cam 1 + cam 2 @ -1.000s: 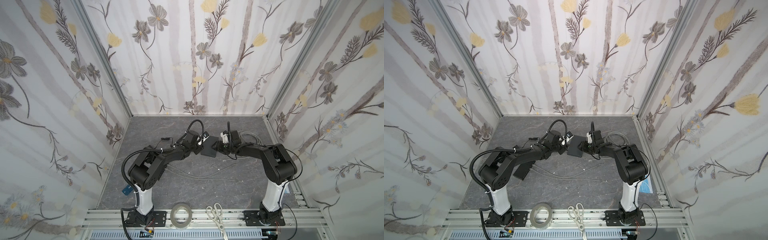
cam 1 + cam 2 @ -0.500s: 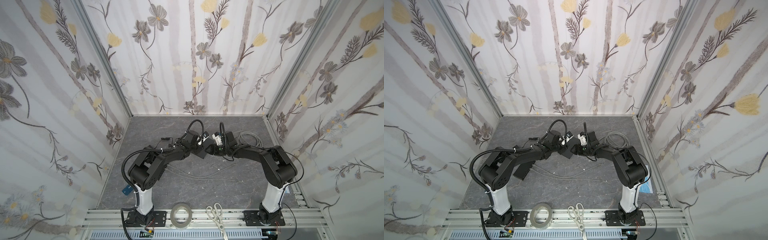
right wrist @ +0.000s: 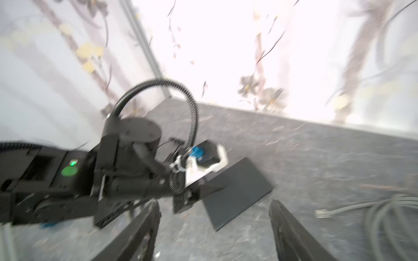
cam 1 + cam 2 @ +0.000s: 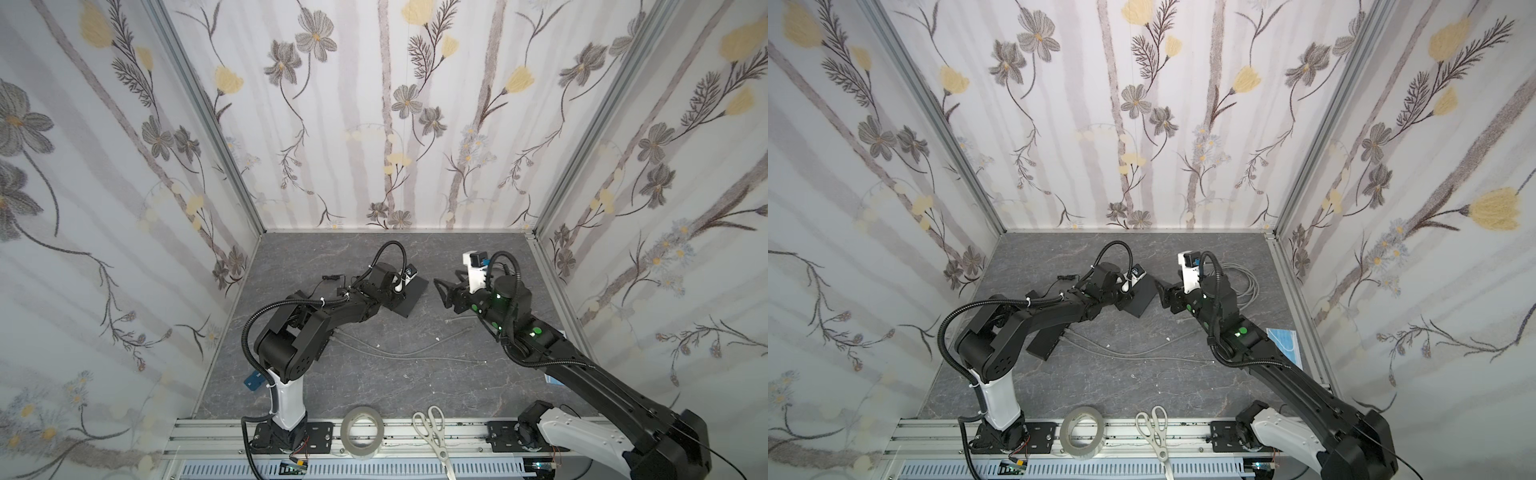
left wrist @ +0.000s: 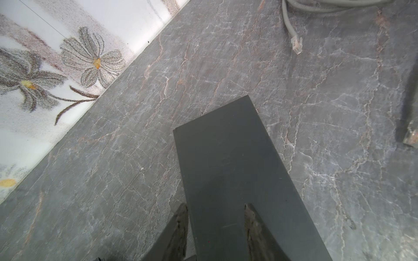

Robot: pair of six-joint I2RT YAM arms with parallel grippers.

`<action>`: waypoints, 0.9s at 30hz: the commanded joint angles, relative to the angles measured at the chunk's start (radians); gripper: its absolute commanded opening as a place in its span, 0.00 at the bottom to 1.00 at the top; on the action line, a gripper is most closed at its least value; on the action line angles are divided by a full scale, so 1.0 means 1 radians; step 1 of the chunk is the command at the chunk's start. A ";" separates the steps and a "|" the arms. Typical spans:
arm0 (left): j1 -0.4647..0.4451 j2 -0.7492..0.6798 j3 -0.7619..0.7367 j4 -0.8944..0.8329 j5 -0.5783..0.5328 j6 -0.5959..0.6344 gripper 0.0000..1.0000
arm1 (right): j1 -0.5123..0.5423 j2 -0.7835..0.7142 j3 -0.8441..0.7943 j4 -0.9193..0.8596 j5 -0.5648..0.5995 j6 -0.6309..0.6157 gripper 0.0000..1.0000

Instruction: Insert the plug into the switch port

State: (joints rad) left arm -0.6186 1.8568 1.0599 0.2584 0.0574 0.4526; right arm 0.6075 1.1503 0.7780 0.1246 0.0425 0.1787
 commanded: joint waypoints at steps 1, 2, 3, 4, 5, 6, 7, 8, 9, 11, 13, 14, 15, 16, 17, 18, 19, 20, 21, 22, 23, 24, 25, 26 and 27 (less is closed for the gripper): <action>0.000 -0.036 -0.054 0.137 0.029 0.025 0.43 | 0.007 -0.030 -0.004 -0.078 0.075 -0.166 0.66; 0.000 -0.048 -0.077 0.166 0.037 0.030 0.43 | 0.006 -0.032 -0.021 -0.072 0.041 -0.205 0.57; 0.000 -0.057 -0.095 0.196 0.049 0.035 0.43 | 0.008 -0.032 -0.052 -0.075 0.006 -0.267 0.54; 0.000 -0.064 -0.110 0.219 0.061 0.040 0.43 | 0.009 -0.027 -0.061 -0.094 -0.029 -0.310 0.53; -0.001 -0.068 -0.122 0.239 0.077 0.045 0.44 | 0.008 -0.019 -0.058 -0.128 -0.047 -0.350 0.52; 0.000 -0.071 -0.130 0.251 0.088 0.049 0.43 | 0.008 -0.005 -0.046 -0.174 -0.069 -0.393 0.52; -0.002 -0.072 -0.134 0.257 0.096 0.050 0.43 | 0.008 0.011 -0.038 -0.226 -0.097 -0.443 0.52; -0.001 -0.077 -0.139 0.265 0.100 0.053 0.43 | 0.013 0.037 -0.005 -0.287 -0.118 -0.510 0.50; -0.003 -0.078 -0.143 0.271 0.103 0.054 0.43 | 0.020 0.071 0.018 -0.362 -0.108 -0.566 0.46; -0.003 -0.082 -0.151 0.287 0.104 0.058 0.43 | 0.031 0.149 0.066 -0.483 -0.055 -0.622 0.45; -0.003 -0.083 -0.154 0.292 0.101 0.059 0.44 | 0.040 0.248 0.135 -0.604 0.032 -0.630 0.42; -0.003 -0.081 -0.153 0.292 0.101 0.060 0.43 | 0.046 0.309 0.161 -0.673 0.111 -0.632 0.36; -0.003 -0.080 -0.153 0.291 0.101 0.060 0.44 | 0.054 0.371 0.191 -0.737 0.186 -0.644 0.34; -0.004 -0.079 -0.152 0.290 0.102 0.059 0.44 | 0.056 0.420 0.203 -0.780 0.237 -0.657 0.33; -0.003 -0.079 -0.153 0.290 0.102 0.060 0.44 | 0.057 0.482 0.210 -0.810 0.289 -0.666 0.31; -0.002 -0.081 -0.154 0.291 0.101 0.060 0.44 | 0.058 0.521 0.211 -0.827 0.324 -0.672 0.30; -0.003 -0.083 -0.155 0.292 0.102 0.060 0.44 | 0.059 0.542 0.211 -0.831 0.342 -0.674 0.30; -0.003 -0.082 -0.159 0.294 0.099 0.060 0.44 | 0.060 0.555 0.213 -0.828 0.342 -0.676 0.31; -0.003 -0.084 -0.160 0.298 0.098 0.060 0.44 | 0.059 0.559 0.210 -0.817 0.342 -0.681 0.33; -0.003 -0.084 -0.162 0.299 0.096 0.060 0.44 | 0.059 0.561 0.205 -0.802 0.345 -0.692 0.37; -0.003 -0.084 -0.162 0.300 0.096 0.060 0.44 | 0.061 0.564 0.196 -0.787 0.348 -0.713 0.40; -0.003 -0.085 -0.163 0.301 0.096 0.060 0.44 | 0.060 0.575 0.187 -0.782 0.349 -0.734 0.42; -0.002 -0.084 -0.163 0.300 0.094 0.059 0.44 | 0.060 0.588 0.184 -0.781 0.360 -0.747 0.43; -0.004 -0.084 -0.162 0.301 0.095 0.060 0.44 | 0.060 0.606 0.185 -0.775 0.379 -0.752 0.43; -0.003 -0.084 -0.161 0.301 0.095 0.059 0.44 | 0.061 0.624 0.189 -0.774 0.398 -0.750 0.43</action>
State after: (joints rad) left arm -0.6212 1.7809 0.9009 0.5236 0.1497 0.4980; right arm 0.6666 1.7451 0.9661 -0.6552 0.3687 -0.5247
